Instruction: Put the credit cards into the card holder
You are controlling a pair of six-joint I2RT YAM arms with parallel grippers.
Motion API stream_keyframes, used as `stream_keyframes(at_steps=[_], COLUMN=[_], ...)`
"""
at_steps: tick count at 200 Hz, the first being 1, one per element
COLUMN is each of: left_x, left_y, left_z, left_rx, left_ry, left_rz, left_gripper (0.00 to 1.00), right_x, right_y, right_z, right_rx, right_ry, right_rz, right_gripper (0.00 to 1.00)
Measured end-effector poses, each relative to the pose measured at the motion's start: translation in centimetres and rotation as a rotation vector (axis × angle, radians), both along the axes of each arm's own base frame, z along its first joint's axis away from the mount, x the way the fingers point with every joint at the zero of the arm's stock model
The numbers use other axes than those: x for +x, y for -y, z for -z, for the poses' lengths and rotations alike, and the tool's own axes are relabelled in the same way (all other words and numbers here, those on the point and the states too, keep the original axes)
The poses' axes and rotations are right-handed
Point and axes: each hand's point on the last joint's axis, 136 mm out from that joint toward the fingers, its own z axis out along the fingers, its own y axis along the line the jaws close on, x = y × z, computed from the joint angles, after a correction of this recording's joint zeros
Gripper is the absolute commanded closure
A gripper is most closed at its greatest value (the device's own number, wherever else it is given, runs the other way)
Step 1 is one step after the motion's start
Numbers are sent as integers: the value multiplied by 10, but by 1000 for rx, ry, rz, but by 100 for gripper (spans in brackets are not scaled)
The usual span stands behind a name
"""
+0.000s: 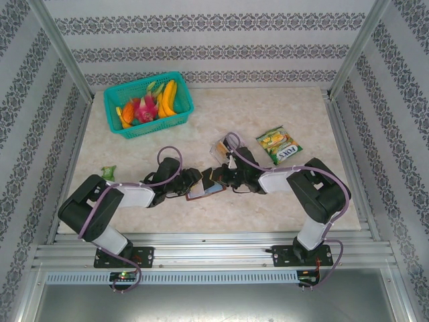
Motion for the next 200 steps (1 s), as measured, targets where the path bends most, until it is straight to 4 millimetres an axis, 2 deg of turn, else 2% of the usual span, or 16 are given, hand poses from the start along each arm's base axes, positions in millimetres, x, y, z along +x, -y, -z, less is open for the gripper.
stream_keyframes(at_steps=[94,137,158,176,200], left_x=[11,12,13,15,16], left_y=[14,16,13,12,12], left_z=[-7,-11,-13,-17,-22], left_rx=[-90,-100,-102,-110,-118], left_ry=[52,73,80,98,111], left_rz=[16,21,15,12,12], left_gripper=[60,74,89,100,100], right_x=[10,10,11,12,11], right_y=[-4,-5,-3,0,1], right_z=[-23,-25,-24,-21,-18], right_rx=[143,162,163,154,145], right_ry=[19,9,1,-10,-18], right_rz=[31,28,31,40,41], right_gripper=[100,100,92,91,80])
